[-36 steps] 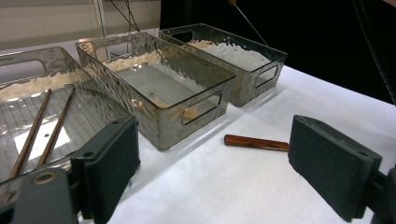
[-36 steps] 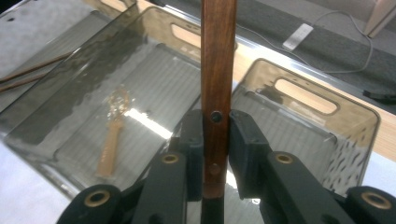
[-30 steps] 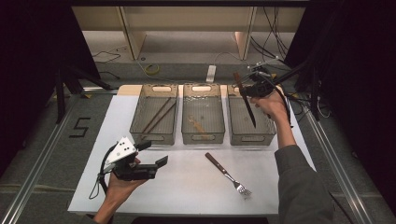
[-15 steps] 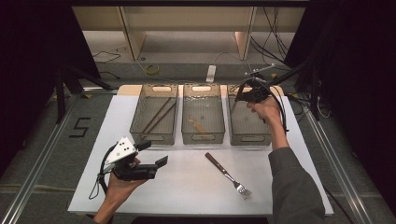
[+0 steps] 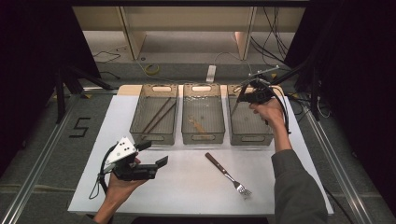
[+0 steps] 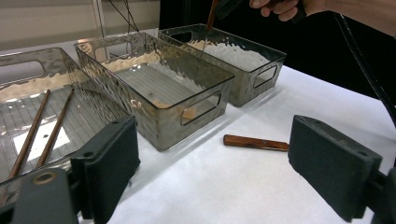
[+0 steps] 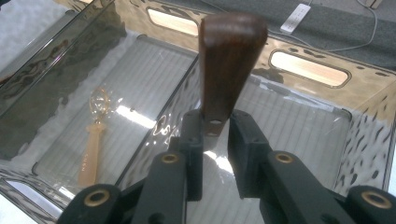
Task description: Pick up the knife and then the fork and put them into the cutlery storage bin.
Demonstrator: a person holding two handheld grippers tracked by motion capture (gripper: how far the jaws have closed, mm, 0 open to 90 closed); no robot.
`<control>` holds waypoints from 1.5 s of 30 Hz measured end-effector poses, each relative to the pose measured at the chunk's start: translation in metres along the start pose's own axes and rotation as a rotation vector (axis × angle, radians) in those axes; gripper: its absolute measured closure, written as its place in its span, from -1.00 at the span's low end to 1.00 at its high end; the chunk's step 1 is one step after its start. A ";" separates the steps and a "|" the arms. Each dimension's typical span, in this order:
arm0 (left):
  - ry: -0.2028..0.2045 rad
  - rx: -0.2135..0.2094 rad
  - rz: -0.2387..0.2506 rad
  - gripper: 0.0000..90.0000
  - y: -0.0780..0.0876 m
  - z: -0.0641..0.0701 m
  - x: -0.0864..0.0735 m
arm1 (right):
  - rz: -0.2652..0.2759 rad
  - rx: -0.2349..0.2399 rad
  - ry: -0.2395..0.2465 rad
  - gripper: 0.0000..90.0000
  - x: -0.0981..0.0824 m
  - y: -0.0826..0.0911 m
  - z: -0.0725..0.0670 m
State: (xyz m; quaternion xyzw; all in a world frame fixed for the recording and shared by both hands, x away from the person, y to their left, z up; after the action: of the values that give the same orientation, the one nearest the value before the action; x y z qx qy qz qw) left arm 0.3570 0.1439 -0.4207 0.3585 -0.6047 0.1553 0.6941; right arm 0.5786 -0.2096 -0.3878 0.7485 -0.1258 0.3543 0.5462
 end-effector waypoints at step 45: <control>-0.004 -0.002 -0.004 -0.65 -0.001 0.000 0.000 | -0.036 0.086 0.071 -0.34 -0.021 0.061 -0.011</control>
State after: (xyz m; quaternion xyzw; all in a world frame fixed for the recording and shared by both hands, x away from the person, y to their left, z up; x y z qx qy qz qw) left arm 0.3570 0.1433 -0.4211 0.3595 -0.6053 0.1527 0.6936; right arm 0.5237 -0.2267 -0.3555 0.7605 -0.0777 0.3759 0.5238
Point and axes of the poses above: each handheld gripper's, and its own axes: y roughly backward along the jaws, x roughly out of its top, z roughly to its right, the point moved 5 cm from there along -y, roughly forward along the jaws, and after that the axes turned 6 degrees about -y, right-handed, at the moved point
